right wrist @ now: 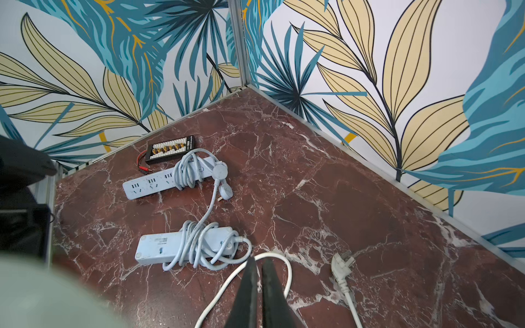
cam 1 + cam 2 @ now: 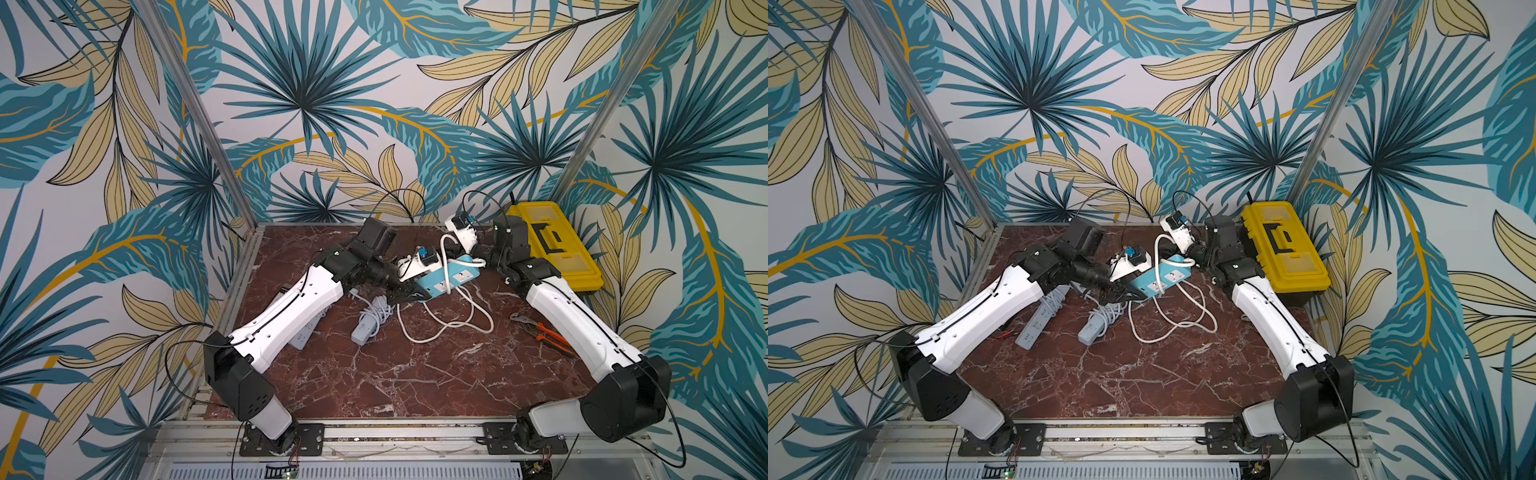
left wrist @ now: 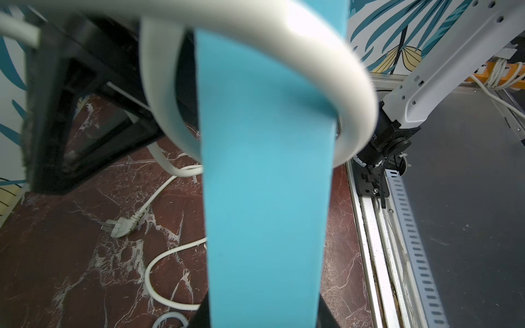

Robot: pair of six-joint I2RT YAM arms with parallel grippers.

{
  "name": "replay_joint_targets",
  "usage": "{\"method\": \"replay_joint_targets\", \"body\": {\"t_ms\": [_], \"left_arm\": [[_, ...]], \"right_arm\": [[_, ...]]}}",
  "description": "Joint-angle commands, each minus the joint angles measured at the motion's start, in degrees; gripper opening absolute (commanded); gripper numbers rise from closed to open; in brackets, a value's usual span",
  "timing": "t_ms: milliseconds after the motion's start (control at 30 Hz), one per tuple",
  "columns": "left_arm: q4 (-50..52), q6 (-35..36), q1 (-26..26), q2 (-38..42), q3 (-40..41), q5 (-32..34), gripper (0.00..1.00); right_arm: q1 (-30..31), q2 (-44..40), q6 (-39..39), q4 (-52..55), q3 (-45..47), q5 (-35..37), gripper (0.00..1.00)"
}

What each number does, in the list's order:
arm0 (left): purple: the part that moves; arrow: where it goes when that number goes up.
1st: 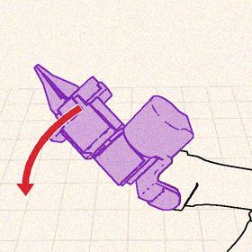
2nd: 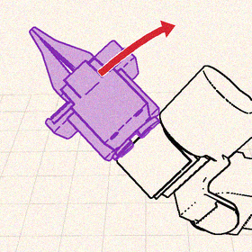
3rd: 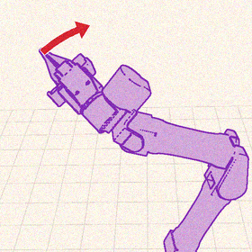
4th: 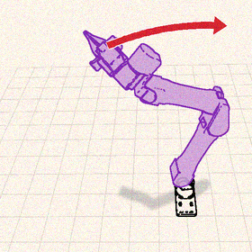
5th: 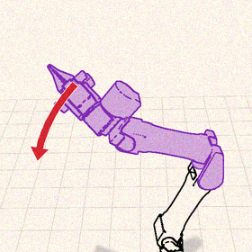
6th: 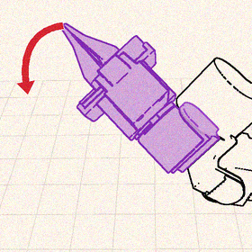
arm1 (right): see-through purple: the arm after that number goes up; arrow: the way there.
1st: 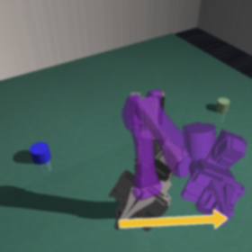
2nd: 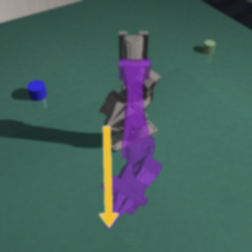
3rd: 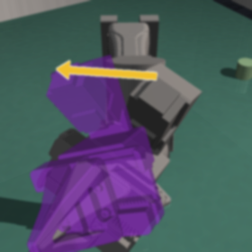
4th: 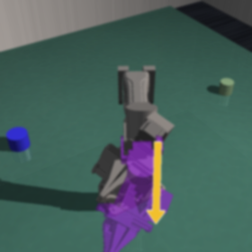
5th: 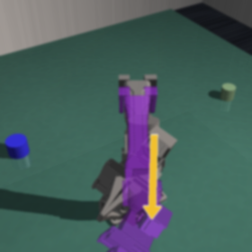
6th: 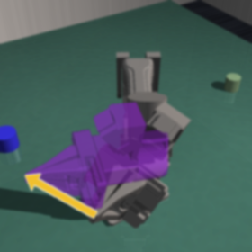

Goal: Wrap the cord around the power strip
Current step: Wrap the power cord around the power strip.

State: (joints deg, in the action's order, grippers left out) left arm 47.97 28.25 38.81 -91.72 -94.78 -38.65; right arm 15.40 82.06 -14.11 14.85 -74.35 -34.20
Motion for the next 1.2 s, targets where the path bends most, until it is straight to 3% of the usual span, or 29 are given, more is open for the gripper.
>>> {"method": "replay_joint_targets", "body": {"t_ms": [0,333,700,767,867,1000,1167], "left_arm": [[-1.22,0.31,0.50,-0.22,-2.42,-1.71,0.00],[-1.23,-0.52,0.48,-1.46,-3.62,-1.71,0.00],[-1.30,-0.65,0.54,-2.51,-4.67,-1.75,0.00],[-1.29,-0.93,0.54,-2.60,-4.85,-0.89,0.00],[-1.23,-5.49,-0.42,-3.73,-7.45,-0.15,0.00],[-1.27,-9.79,-1.34,-4.56,-10.97,-3.64,0.00],[-1.28,-12.92,-2.30,-4.84,-12.08,-4.27,0.00]], "right_arm": [[-0.70,1.58,2.49,-1.81,1.17,-2.62,0.01],[-1.12,3.85,5.49,0.90,0.96,-22.99,0.07],[-1.16,5.02,4.27,4.21,0.20,-24.19,0.08],[-1.16,5.21,4.23,4.36,0.25,-23.53,0.13],[-1.16,5.21,4.47,4.24,1.33,-18.73,0.32],[-1.16,4.02,7.30,-3.00,7.17,-8.33,0.50],[-1.46,3.11,9.70,-10.56,13.24,4.85,0.63]]}}
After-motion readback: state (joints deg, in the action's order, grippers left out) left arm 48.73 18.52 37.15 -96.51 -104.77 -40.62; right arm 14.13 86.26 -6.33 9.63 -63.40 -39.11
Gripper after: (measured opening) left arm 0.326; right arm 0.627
